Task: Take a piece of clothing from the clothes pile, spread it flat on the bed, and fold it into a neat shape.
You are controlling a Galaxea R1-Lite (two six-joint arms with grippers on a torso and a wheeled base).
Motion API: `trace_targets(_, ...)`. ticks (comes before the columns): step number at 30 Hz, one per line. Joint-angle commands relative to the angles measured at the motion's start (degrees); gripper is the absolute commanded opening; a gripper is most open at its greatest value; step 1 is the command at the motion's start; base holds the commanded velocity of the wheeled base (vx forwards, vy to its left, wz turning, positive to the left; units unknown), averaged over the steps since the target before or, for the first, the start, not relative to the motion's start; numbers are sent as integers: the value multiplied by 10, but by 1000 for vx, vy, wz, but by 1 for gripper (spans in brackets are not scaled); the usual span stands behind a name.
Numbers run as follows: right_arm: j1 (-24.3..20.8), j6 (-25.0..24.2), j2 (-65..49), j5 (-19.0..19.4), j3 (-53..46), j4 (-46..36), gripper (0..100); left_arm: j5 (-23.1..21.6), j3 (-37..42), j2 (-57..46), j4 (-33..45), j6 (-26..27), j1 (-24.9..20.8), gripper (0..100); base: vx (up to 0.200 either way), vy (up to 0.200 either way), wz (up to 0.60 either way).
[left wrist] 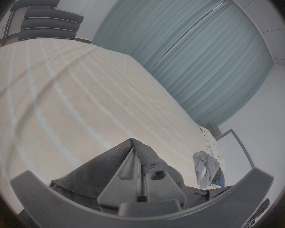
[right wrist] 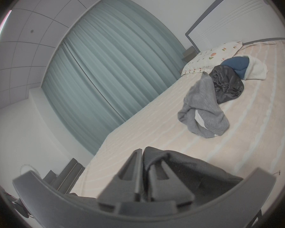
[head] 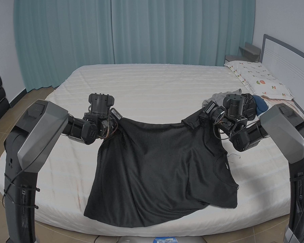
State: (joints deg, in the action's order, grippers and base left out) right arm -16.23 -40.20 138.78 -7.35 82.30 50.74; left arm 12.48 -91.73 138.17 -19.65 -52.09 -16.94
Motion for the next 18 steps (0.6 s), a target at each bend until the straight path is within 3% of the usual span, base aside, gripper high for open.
trace_targets(1, 5, 0, 62, -6, 14, 1, 100, 1, -15, 55, 1, -4, 0, 0, 0, 0, 0)
trace_targets(2, 5, 0, 67, -6, 12, 0, 100, 1, -17, 59, 1, -6, 0, 100, 0, 0, 0)
trace_targets(8, 16, 0, 91, -8, 14, -10, 100, 4, -20, 74, 3, -10, 5, 100, 0, 0, 0)
trace_targets(12, 52, -13, 77, -25, 23, -7, 100, 1, -12, 62, 9, -16, 32, 100, 0, 0, 0)
trace_targets(14, 66, -37, 68, -50, 30, 1, 100, -3, -10, 49, 34, -39, 50, 100, 0, 0, 0)
trace_targets(18, 77, -49, 65, -45, 15, -14, 100, -18, -13, 47, 92, -46, 75, 100, 0, 0, 0)
